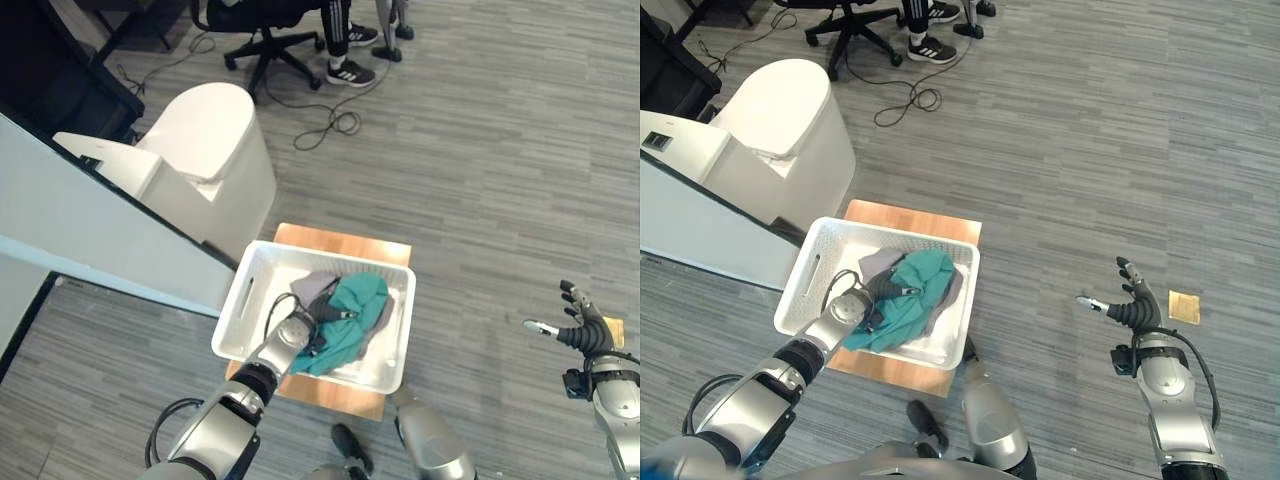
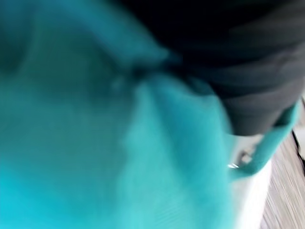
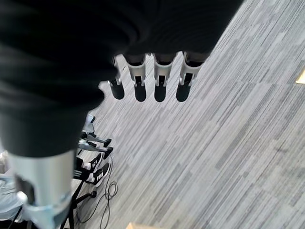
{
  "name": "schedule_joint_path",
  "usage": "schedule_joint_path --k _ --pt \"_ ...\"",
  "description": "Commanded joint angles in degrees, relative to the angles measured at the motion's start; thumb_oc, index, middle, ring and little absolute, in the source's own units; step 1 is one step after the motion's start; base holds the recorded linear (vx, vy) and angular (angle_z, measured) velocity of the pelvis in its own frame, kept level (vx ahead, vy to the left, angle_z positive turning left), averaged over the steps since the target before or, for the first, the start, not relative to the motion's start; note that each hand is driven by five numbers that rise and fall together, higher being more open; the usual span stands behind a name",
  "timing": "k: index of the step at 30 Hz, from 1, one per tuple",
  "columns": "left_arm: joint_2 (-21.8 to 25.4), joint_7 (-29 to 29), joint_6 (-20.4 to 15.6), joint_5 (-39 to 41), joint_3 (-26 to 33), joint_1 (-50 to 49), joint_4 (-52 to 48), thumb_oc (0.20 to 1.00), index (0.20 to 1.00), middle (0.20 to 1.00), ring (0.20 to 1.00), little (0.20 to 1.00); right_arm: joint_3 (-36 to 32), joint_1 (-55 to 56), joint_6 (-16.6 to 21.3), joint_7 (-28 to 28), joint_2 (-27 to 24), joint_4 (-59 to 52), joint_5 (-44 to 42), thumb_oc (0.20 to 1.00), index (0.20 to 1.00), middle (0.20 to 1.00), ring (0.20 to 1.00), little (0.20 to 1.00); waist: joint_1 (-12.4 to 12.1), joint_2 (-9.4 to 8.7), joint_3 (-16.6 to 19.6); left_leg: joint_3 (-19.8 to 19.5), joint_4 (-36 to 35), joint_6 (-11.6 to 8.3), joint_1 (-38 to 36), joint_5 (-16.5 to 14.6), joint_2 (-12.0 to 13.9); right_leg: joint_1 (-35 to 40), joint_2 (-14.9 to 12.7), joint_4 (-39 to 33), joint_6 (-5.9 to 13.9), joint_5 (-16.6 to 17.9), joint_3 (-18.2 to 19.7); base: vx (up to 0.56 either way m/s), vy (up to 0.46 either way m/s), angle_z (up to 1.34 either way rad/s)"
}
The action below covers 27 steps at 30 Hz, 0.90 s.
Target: Pick up bed clothes into laundry basket.
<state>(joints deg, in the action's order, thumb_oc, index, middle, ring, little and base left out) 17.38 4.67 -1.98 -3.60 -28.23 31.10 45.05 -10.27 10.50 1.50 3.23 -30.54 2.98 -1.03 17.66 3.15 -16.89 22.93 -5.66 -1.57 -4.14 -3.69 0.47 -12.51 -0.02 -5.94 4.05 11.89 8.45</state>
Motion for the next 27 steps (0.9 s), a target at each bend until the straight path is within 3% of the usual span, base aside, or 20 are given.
schedule_joint_path --k 1,6,7,8,10,11,12,14,15,17,18,21,24,27 --pt "4.3 -0.9 -3.4 -0.4 1.4 1.8 -6.4 1.0 1.0 1.0 1.0 1.0 -2.6 0.5 2.9 0.0 -2.9 -2.8 0.5 1.0 1.0 1.0 1.0 1.0 -1.6 -0.19 3.2 -3.0 0.7 -1.14 3.4 4.1 1.3 5.5 -4.2 2.1 5.48 -5.4 -2.0 0.0 0.0 0.0" --pt "4.4 -0.9 -3.3 -0.4 1.4 1.7 -6.5 1.0 1.0 1.0 1.0 1.0 -2.5 0.5 2.9 0.0 -2.8 -2.8 0.5 1.0 1.0 1.0 1.0 1.0 -1.6 -0.22 3.2 -3.0 0.7 -1.14 3.4 4.1 1.3 5.5 -4.2 2.1 5.48 -5.4 -2.0 0.01 -0.001 0.04" --pt "13.3 0.7 -7.4 0.9 3.4 0.5 -21.4 1.0 1.0 1.0 1.0 1.0 -4.5 1.1 3.4 -0.5 -3.2 -2.6 0.7 1.0 1.0 1.0 1.0 1.0 -3.2 1.05 4.0 -3.9 0.7 -1.14 2.8 3.5 1.1 6.7 -4.5 1.8 5.66 -6.0 -2.8 0.12 -0.065 -0.02" --pt "20.8 -2.6 -9.9 12.1 18.8 -11.8 -34.8 1.0 1.0 1.0 1.0 1.0 -5.6 2.4 4.1 -1.4 -1.3 -2.3 -0.2 1.0 1.0 1.0 1.0 1.0 -4.9 0.62 5.4 -4.7 0.7 -1.34 1.7 3.6 1.1 8.2 -4.8 1.6 5.38 -6.3 -3.7 0.15 -0.067 -0.39" --pt "21.0 -2.2 -10.9 18.4 26.6 -19.1 -39.6 1.0 1.0 1.0 1.0 1.0 -6.4 2.7 3.8 -1.9 -0.9 -1.8 -0.7 1.0 1.0 1.0 1.0 1.0 -5.4 0.47 6.2 -5.0 0.7 -1.41 1.2 3.5 1.1 8.9 -4.8 1.5 5.17 -6.6 -4.0 0.08 -0.051 -0.41" --pt "20.7 -2.4 -12.3 23.4 33.5 -23.6 -42.4 1.0 1.0 1.0 1.0 1.0 -7.6 3.0 4.1 -2.4 -0.2 -2.3 -1.1 1.0 1.0 1.0 1.0 1.0 -6.2 0.33 6.8 -5.2 0.7 -1.39 0.5 2.9 1.0 9.8 -4.9 1.5 5.08 -7.2 -4.2 0.02 -0.032 0.17" --pt "20.8 -2.3 -12.2 23.5 33.8 -23.9 -42.7 1.0 1.0 1.0 1.0 1.0 -7.5 3.0 4.0 -2.4 -0.2 -2.3 -1.1 1.0 1.0 1.0 1.0 1.0 -6.1 0.23 6.8 -5.1 0.7 -1.43 0.6 3.3 1.1 9.7 -4.9 1.5 4.98 -6.9 -4.1 0.03 -0.023 0.31" --pt "17.8 -4.3 -13.4 27.7 40.3 -27.6 -44.3 1.0 1.0 1.0 1.0 1.0 -8.6 2.9 4.4 -2.3 0.5 -1.8 -1.4 1.0 1.0 1.0 1.0 1.0 -7.2 -0.17 7.5 -5.4 0.7 -1.42 0.2 3.2 1.1 10.3 -4.9 1.4 4.7 -7.0 -4.4 0.02 -0.028 0.11" --pt "17.7 -4.3 -13.3 27.7 40.5 -27.9 -44.5 1.0 1.0 1.0 1.0 1.0 -8.5 2.9 4.4 -2.3 0.4 -1.8 -1.4 1.0 1.0 1.0 1.0 1.0 -7.1 -0.13 7.5 -5.4 0.7 -1.42 0.2 3.2 1.1 10.4 -4.9 1.5 4.7 -7.0 -4.3 0.03 -0.023 0.2" --pt "12.0 -7.6 -14.5 29.7 46.0 -31.5 -47.8 1.0 1.0 1.0 1.0 1.0 -9.7 2.6 4.3 -1.4 1.3 -1.4 -1.6 1.0 1.0 1.0 1.0 1.0 -8.1 -0.71 8.1 -6.0 0.7 -1.28 -0.2 3.0 1.1 11.2 -4.9 1.4 4.35 -7.4 -4.7 0.02 -0.022 0.15" --pt "11.8 -7.7 -14.3 29.6 46.1 -31.8 -48.2 1.0 1.0 1.0 1.0 1.0 -9.6 2.7 4.3 -1.4 1.2 -1.4 -1.6 1.0 1.0 1.0 1.0 1.0 -8.1 -0.65 8.1 -6.0 0.7 -1.28 -0.3 3.0 1.1 11.2 -5.0 1.4 4.35 -7.4 -4.7 0.02 -0.02 0.04" --pt "5.2 -12.9 -16.3 29.0 49.1 -33.6 -50.9 1.0 1.0 1.0 1.0 1.0 -9.9 1.7 3.9 -0.4 1.4 -1.7 -1.6 1.0 1.0 1.0 1.0 1.0 -9.1 -1.52 8.8 -6.6 0.7 -1.06 -0.8 2.8 1.1 12.2 -4.9 1.5 3.93 -7.8 -5.3 0.0 -0.005 0.01" --pt "3.0 -15.5 -17.0 27.2 49.9 -34.5 -52.2 1.0 1.0 1.0 1.0 1.0 -9.7 1.4 4.2 0.3 1.5 -2.6 -1.8 1.0 1.0 1.0 1.0 1.0 -9.5 -1.86 9.0 -7.0 0.7 -0.97 -1.0 2.7 1.1 12.7 -5.0 1.7 3.75 -8.1 -5.6 0.0 0.0 0.0" --pt "-4.4 -20.3 -19.6 31.3 47.5 -35.8 -54.4 1.0 1.0 1.0 1.0 1.0 -8.4 0.3 7.9 1.5 4.2 -5.8 -9.0 1.0 1.0 1.0 1.0 1.0 -10.0 -2.49 9.1 -7.5 0.7 -0.73 -1.2 2.6 1.1 13.0 -5.0 1.9 3.51 -8.3 -6.1 -0.01 -0.004 0.02"
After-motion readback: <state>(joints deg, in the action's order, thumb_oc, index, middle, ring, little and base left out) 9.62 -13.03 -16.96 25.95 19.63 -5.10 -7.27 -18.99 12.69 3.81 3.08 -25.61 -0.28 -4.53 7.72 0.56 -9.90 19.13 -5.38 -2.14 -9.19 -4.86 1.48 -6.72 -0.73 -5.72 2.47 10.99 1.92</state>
